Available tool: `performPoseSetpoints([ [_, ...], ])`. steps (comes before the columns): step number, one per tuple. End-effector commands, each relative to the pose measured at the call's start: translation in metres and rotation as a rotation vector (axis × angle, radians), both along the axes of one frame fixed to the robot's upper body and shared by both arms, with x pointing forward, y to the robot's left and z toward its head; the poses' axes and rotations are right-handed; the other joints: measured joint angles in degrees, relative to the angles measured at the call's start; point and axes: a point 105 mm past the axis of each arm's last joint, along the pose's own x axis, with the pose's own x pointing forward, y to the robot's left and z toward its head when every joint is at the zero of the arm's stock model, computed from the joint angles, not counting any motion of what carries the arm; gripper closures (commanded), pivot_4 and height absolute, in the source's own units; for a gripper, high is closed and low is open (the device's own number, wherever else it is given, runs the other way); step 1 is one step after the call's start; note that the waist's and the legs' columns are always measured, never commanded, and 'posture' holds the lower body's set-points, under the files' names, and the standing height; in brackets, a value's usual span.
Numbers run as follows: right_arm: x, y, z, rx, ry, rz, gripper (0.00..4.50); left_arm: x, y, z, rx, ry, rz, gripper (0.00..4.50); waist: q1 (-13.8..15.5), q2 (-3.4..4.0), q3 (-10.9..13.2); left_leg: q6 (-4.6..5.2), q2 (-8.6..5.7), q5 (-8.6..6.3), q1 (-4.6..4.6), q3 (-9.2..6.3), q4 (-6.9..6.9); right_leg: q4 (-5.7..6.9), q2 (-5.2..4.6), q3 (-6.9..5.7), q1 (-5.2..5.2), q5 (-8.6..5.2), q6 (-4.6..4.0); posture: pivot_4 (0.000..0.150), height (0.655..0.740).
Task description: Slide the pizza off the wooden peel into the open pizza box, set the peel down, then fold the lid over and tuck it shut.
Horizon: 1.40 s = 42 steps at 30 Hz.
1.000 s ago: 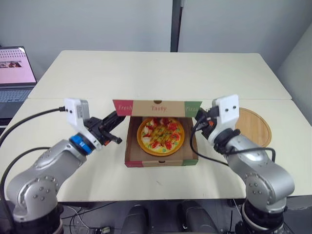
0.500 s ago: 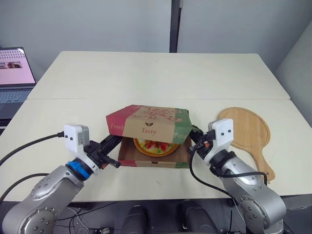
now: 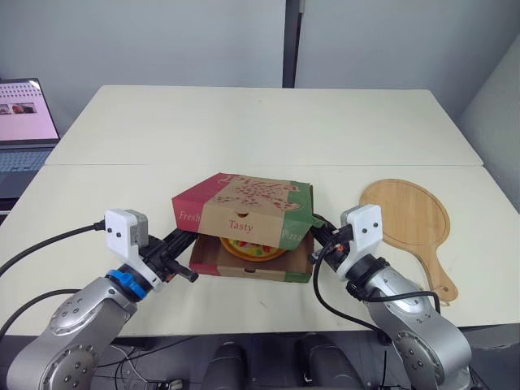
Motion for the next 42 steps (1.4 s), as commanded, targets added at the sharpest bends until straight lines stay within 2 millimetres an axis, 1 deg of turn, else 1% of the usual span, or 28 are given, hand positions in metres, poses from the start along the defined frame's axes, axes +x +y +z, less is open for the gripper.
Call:
performPoseSetpoints([
  [1, -0.002, 0.001, -0.004, -0.009, 0.02, 0.017, 3.54, -0.003, -0.003, 0.005, 0.02, -0.031, -0.022, 4.5, 0.0, 0.01, 0.0, 0.0, 0.01, 0.0, -0.02, 0.0, 0.0, -0.01, -0.01, 0.0, -0.01, 0.0, 0.0, 0.15, 0.7344],
  [3, -0.004, 0.001, -0.005, -0.018, 0.027, 0.034, 2.76, -0.003, -0.004, 0.004, 0.021, -0.03, -0.025, 4.5, 0.1, 0.01, 0.0, 0.0, 0.01, 0.0, -0.07, 0.0, -0.01, -0.02, -0.09, -0.01, -0.05, 0.0, 0.0, 0.15, 0.7344],
  [6, -0.01, -0.001, -0.009, -0.045, 0.046, 0.061, 1.77, -0.004, -0.005, 0.003, 0.026, -0.03, -0.032, 4.5, 0.2, 0.01, 0.0, 0.0, -0.04, 0.0, -0.13, 0.0, -0.05, -0.1, -0.12, -0.03, -0.06, 0.0, 0.01, 0.15, 0.7344],
  [11, -0.019, -0.012, -0.013, -0.108, 0.052, 0.1, 0.1, -0.005, -0.004, 0.002, 0.034, -0.03, -0.036, 4.5, 0.3, 0.01, 0.0, 0.0, -0.08, 0.0, -0.2, 0.02, -0.15, -0.58, -0.16, -0.06, 0.07, 0.12, 0.25, 0.15, 0.7344],
  [13, -0.021, -0.024, -0.007, -0.118, 0.027, 0.121, 0.1, -0.004, 0.002, 0.001, 0.048, -0.027, -0.027, 4.5, 0.4, 0.01, 0.0, 0.0, -0.13, -0.01, -0.21, 0.09, -0.17, -0.66, -0.22, -0.06, 0.08, 0.17, 0.33, 0.15, 0.7344],
  [15, -0.015, -0.038, -0.001, -0.126, 0.004, 0.106, 0.1, -0.003, 0.004, 0.0, 0.055, -0.029, -0.023, 4.5, 0.5, 0.01, 0.0, 0.01, -0.17, -0.01, -0.2, 0.12, -0.16, -0.72, -0.25, -0.1, 0.11, 0.22, 0.41, 0.15, 0.7344],
  [17, -0.012, -0.045, 0.001, -0.135, -0.006, 0.105, 0.1, -0.002, 0.004, 0.0, 0.059, -0.033, -0.024, 4.5, 0.4, 0.0, 0.0, 0.01, -0.18, -0.01, -0.19, 0.16, -0.14, -0.75, -0.25, -0.1, 0.14, 0.24, 0.45, 0.15, 0.7344],
  [22, -0.003, -0.053, 0.009, -0.135, -0.039, 0.098, 0.1, 0.009, 0.021, 0.007, 0.084, -0.077, 0.044, 4.5, 0.5, 0.0, 0.0, 0.02, -0.17, -0.01, -0.19, 0.13, -0.15, -0.75, -0.23, -0.1, 0.15, 0.23, 0.44, 0.15, 0.7344],
  [26, 0.002, -0.051, 0.015, -0.106, -0.059, 0.105, 0.1, 0.021, 0.037, 0.024, 0.057, -0.133, 0.07, 4.5, 0.6, 0.0, 0.0, 0.02, -0.19, -0.01, -0.19, 0.14, -0.14, -0.73, -0.16, -0.15, 0.16, 0.25, 0.46, 0.15, 0.7344],
  [29, 0.01, -0.05, 0.022, -0.086, -0.077, 0.093, 0.07, 0.034, 0.048, 0.035, 0.096, -0.158, 0.04, 3.95, 0.7, 0.0, 0.0, 0.02, -0.22, -0.01, -0.19, 0.15, -0.15, -0.73, -0.17, -0.18, 0.16, 0.29, 0.53, 0.15, 0.7344],
  [30, 0.013, -0.051, 0.026, -0.08, -0.086, 0.082, 0.07, 0.041, 0.049, 0.04, 0.108, -0.177, 0.03, 3.59, 0.7, 0.01, 0.0, 0.02, -0.24, -0.01, -0.19, 0.16, -0.13, -0.73, -0.14, -0.22, 0.16, 0.3, 0.53, 0.15, 0.7344],
  [31, 0.015, -0.051, 0.027, -0.076, -0.09, 0.074, 0.07, 0.045, 0.049, 0.044, 0.114, -0.189, 0.024, 3.33, 0.8, 0.01, 0.0, 0.02, -0.25, -0.01, -0.19, 0.16, -0.13, -0.73, -0.12, -0.22, 0.16, 0.3, 0.52, 0.15, 0.7344],
  [32, 0.017, -0.051, 0.03, -0.071, -0.094, 0.069, 0.07, 0.049, 0.046, 0.048, 0.127, -0.204, -0.002, 2.97, 0.8, 0.01, 0.0, 0.02, -0.25, -0.01, -0.19, 0.17, -0.13, -0.72, -0.12, -0.22, 0.17, 0.31, 0.54, 0.15, 0.7344],
  [34, 0.02, -0.052, 0.033, -0.069, -0.101, 0.063, 0.07, 0.056, 0.038, 0.054, 0.153, -0.224, -0.054, 2.42, 1.0, 0.0, 0.0, 0.02, -0.26, -0.01, -0.2, 0.19, -0.14, -0.74, -0.13, -0.23, 0.17, 0.4, 0.69, 0.15, 0.7344],
  [38, 0.023, -0.051, 0.038, -0.067, -0.112, 0.061, 0.07, 0.069, 0.029, 0.06, 0.176, -0.25, -0.096, 2.42, 1.2, 0.01, 0.0, 0.02, -0.24, -0.01, -0.22, 0.19, -0.2, -0.75, -0.16, -0.25, 0.16, 0.46, 0.79, 0.15, 0.7344],
  [42, 0.024, -0.049, 0.04, -0.07, -0.116, 0.062, 0.07, 0.088, 0.022, 0.072, 0.175, -0.304, -0.092, 2.42, 1.5, 0.01, 0.0, 0.02, -0.26, -0.01, -0.22, 0.19, -0.21, -0.73, -0.09, -0.32, 0.16, 0.47, 0.78, 0.15, 0.7344],
])
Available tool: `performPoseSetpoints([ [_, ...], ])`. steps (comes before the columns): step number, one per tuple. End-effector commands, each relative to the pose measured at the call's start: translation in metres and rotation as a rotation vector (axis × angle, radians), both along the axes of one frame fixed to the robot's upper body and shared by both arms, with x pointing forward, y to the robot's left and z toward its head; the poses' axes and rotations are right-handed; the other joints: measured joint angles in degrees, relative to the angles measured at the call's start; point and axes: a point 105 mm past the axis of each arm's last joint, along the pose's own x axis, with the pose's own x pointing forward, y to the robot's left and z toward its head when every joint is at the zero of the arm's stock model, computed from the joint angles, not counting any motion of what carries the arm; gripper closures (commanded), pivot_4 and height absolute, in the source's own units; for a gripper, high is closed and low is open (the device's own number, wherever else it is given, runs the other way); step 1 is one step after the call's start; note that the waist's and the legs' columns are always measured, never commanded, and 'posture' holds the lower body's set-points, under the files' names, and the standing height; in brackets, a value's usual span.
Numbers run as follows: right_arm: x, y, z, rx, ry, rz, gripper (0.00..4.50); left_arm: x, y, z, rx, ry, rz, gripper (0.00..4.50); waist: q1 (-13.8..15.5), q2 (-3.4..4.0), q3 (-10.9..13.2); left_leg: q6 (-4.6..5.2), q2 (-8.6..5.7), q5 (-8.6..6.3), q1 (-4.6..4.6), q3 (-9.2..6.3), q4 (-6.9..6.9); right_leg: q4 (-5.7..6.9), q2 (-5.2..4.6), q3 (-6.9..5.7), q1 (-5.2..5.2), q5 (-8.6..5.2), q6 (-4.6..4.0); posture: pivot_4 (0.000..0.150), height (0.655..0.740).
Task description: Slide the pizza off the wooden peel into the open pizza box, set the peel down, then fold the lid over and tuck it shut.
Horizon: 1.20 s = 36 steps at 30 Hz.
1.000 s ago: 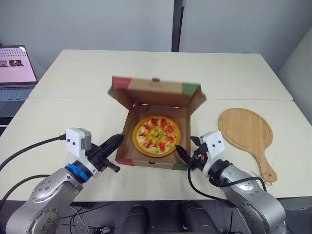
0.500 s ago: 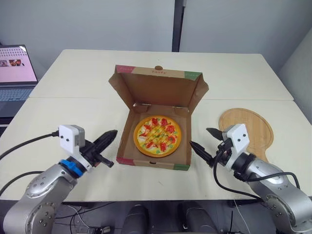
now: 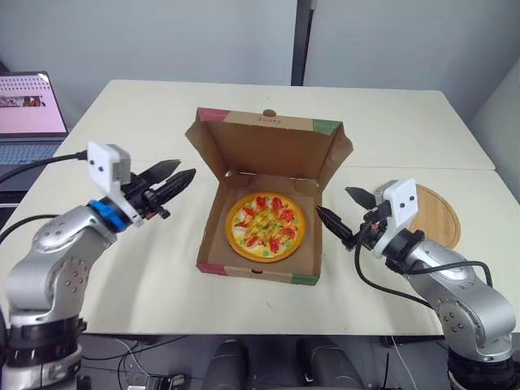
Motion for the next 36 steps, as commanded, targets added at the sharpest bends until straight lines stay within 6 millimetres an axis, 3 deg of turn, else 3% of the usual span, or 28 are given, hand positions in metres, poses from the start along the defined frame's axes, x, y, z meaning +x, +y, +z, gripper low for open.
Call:
performPoseSetpoints([
  [1, 0.0, -0.001, 0.012, 0.006, -0.048, -0.009, 0.07, 0.01, -0.005, 0.018, 0.006, -0.084, -0.002, 2.42, 0.0, 0.0, 0.0, 0.0, 0.0, 0.0, 0.0, -0.01, 0.0, 0.02, 0.0, -0.01, 0.01, 0.0, 0.0, 0.15, 0.7344],
  [6, 0.002, -0.003, 0.018, 0.014, -0.065, -0.028, 0.07, 0.02, -0.019, 0.03, -0.012, -0.14, -0.025, 2.42, 0.0, 0.0, 0.0, 0.0, 0.0, 0.0, 0.0, -0.01, 0.0, 0.03, 0.01, 0.01, 0.0, 0.02, -0.02, 0.15, 0.7344],
  [12, 0.004, -0.001, 0.03, 0.068, -0.085, -0.04, 0.07, 0.022, -0.015, 0.039, -0.057, -0.159, 0.0, 2.42, -0.1, 0.0, 0.0, 0.0, 0.02, 0.0, 0.02, -0.04, 0.02, 0.1, 0.02, 0.01, 0.0, 0.05, -0.06, 0.15, 0.7344],
  [19, 0.007, 0.003, 0.039, 0.079, -0.094, -0.026, 0.07, 0.026, -0.023, 0.041, -0.068, -0.167, -0.022, 4.48, 0.0, -0.01, 0.0, 0.0, 0.01, 0.0, 0.0, -0.04, 0.1, 0.12, 0.01, -0.02, 0.03, 0.07, -0.06, 0.15, 0.7344],
  [36, 0.028, 0.011, 0.061, 0.115, -0.141, -0.065, 0.07, 0.026, -0.018, 0.044, -0.066, -0.165, -0.033, 4.48, 0.0, 0.0, 0.0, 0.0, 0.0, 0.0, 0.0, -0.03, 0.12, 0.14, 0.03, -0.03, 0.03, 0.19, -0.26, 0.15, 0.7344],
])
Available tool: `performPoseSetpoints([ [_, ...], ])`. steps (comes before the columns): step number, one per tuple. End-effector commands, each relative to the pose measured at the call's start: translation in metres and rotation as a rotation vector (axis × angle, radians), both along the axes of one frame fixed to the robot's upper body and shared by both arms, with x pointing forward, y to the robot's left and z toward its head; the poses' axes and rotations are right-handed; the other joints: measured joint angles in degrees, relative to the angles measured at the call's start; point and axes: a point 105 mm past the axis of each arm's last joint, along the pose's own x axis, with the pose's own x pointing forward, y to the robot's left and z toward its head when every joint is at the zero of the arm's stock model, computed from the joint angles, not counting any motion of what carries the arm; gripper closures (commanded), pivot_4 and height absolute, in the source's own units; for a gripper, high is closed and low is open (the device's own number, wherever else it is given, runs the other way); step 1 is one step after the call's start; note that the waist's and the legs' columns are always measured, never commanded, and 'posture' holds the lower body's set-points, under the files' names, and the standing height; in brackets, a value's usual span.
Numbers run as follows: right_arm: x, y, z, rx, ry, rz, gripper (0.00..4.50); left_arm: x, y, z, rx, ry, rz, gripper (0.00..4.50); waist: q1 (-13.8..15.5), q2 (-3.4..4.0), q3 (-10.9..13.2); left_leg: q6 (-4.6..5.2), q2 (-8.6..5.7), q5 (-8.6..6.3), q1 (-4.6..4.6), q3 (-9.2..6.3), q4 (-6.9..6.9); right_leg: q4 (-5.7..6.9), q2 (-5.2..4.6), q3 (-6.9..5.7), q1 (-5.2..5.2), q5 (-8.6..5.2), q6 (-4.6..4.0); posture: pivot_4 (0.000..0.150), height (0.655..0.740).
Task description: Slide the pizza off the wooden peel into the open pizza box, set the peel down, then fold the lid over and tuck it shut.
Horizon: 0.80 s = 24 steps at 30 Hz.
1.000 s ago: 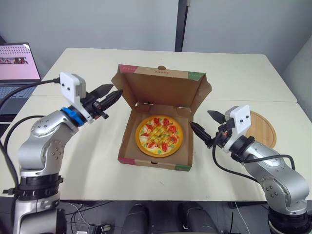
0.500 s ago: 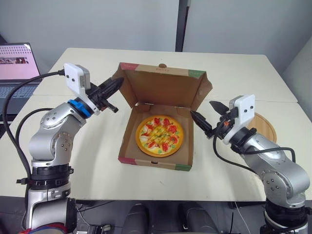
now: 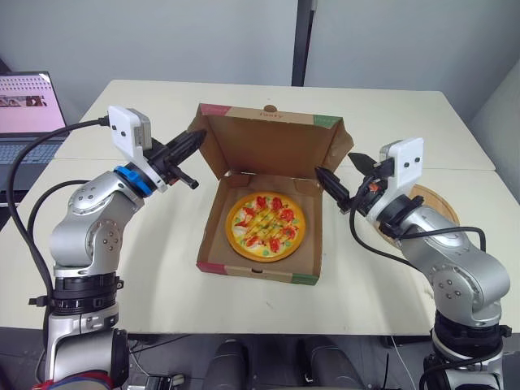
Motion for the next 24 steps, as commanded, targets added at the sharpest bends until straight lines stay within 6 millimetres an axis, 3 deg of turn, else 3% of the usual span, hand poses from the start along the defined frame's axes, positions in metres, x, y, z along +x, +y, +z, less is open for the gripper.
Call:
performPoseSetpoints([
  [1, -0.001, 0.007, 0.018, 0.021, -0.078, 0.015, 0.07, -0.003, 0.003, 0.017, 0.002, -0.058, 0.0, 4.48, 0.0, 0.0, 0.0, 0.0, 0.0, 0.0, 0.0, 0.0, 0.0, 0.01, 0.0, 0.0, 0.0, 0.0, 0.0, 0.15, 0.7344],
  [3, 0.0, 0.009, 0.019, 0.025, -0.083, 0.017, 0.07, -0.003, 0.003, 0.017, 0.003, -0.057, -0.001, 4.48, 0.0, 0.0, 0.0, 0.0, 0.0, 0.0, 0.0, -0.01, 0.0, 0.01, 0.03, -0.01, 0.0, 0.0, 0.0, 0.15, 0.7344],
  [5, 0.0, 0.01, 0.02, 0.03, -0.087, 0.016, 0.66, -0.003, 0.003, 0.017, 0.003, -0.058, -0.003, 4.5, 0.0, 0.0, 0.0, 0.0, 0.01, 0.0, 0.0, -0.01, 0.0, 0.0, 0.03, -0.01, 0.0, 0.0, 0.0, 0.15, 0.7344],
  [15, 0.007, 0.011, 0.021, 0.031, -0.097, -0.012, 4.3, -0.006, 0.002, 0.015, 0.001, -0.054, -0.006, 4.5, 0.0, 0.0, 0.0, 0.0, 0.02, 0.0, 0.0, -0.02, 0.01, 0.02, 0.02, -0.02, 0.0, 0.01, -0.01, 0.15, 0.7344],
  [16, 0.006, 0.012, 0.021, 0.031, -0.097, -0.009, 4.47, -0.007, 0.001, 0.015, 0.002, -0.053, -0.007, 4.5, 0.0, 0.0, 0.0, 0.0, 0.02, 0.0, 0.0, -0.02, 0.01, 0.02, 0.02, -0.02, 0.0, 0.01, -0.01, 0.15, 0.7344],
  [24, -0.018, 0.03, 0.016, 0.047, -0.067, 0.06, 4.47, -0.032, -0.001, 0.011, -0.011, 0.024, -0.025, 4.5, -0.3, 0.0, 0.0, 0.0, 0.12, 0.0, 0.0, -0.12, -0.01, 0.05, 0.02, 0.0, -0.02, 0.01, -0.02, 0.15, 0.7344],
])
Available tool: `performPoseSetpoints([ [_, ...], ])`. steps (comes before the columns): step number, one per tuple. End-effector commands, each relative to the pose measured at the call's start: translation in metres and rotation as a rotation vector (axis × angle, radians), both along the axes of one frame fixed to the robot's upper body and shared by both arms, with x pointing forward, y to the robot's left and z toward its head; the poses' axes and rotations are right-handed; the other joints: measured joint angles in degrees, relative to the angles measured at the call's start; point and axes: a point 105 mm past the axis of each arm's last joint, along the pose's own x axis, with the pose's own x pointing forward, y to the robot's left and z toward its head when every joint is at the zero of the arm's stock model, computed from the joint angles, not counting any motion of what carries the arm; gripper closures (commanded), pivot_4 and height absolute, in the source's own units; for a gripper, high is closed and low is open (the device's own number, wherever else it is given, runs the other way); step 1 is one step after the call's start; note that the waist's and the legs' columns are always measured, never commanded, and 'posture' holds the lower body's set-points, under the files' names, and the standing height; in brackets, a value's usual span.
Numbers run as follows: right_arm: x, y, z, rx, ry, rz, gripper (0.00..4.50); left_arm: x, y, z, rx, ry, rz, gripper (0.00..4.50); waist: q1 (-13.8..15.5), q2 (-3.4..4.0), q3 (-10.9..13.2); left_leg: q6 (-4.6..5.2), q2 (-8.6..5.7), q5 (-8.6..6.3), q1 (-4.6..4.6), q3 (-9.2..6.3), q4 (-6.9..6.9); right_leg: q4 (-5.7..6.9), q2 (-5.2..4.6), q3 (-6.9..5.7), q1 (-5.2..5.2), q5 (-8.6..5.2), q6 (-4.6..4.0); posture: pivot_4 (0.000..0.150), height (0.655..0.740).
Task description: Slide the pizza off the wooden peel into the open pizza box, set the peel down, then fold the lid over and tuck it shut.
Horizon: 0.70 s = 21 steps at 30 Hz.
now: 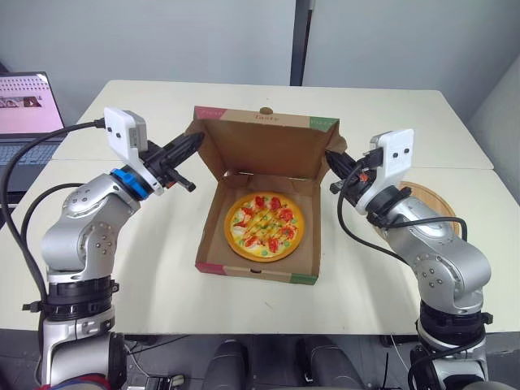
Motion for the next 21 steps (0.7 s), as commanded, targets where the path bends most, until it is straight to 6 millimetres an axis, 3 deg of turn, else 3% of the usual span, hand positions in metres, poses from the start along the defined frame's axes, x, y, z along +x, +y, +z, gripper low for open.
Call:
performPoseSetpoints([
  [1, -0.024, 0.018, 0.007, 0.028, -0.029, 0.077, 4.47, -0.021, -0.005, 0.013, -0.007, -0.022, -0.024, 4.5, 0.0, 0.0, 0.0, 0.0, 0.01, 0.0, 0.0, -0.01, 0.0, 0.0, 0.0, 0.0, 0.0, 0.0, 0.0, 0.15, 0.7344],
  [11, -0.049, 0.032, -0.031, 0.053, 0.105, 0.09, 4.47, -0.052, -0.016, -0.019, -0.073, 0.129, -0.015, 4.5, -0.2, 0.0, 0.0, -0.01, 0.03, 0.0, 0.08, -0.03, 0.02, 0.02, -0.1, 0.06, 0.04, -0.01, 0.02, 0.15, 0.7344],
  [21, -0.058, 0.028, -0.07, 0.027, 0.2, 0.046, 4.47, -0.08, -0.009, -0.059, -0.062, 0.256, 0.043, 4.5, -0.6, -0.01, -0.3, -0.01, 0.02, 0.01, 0.2, 0.0, 0.01, 0.01, -0.04, 0.2, 0.1, -0.16, 0.2, 0.15, 0.7344],
])
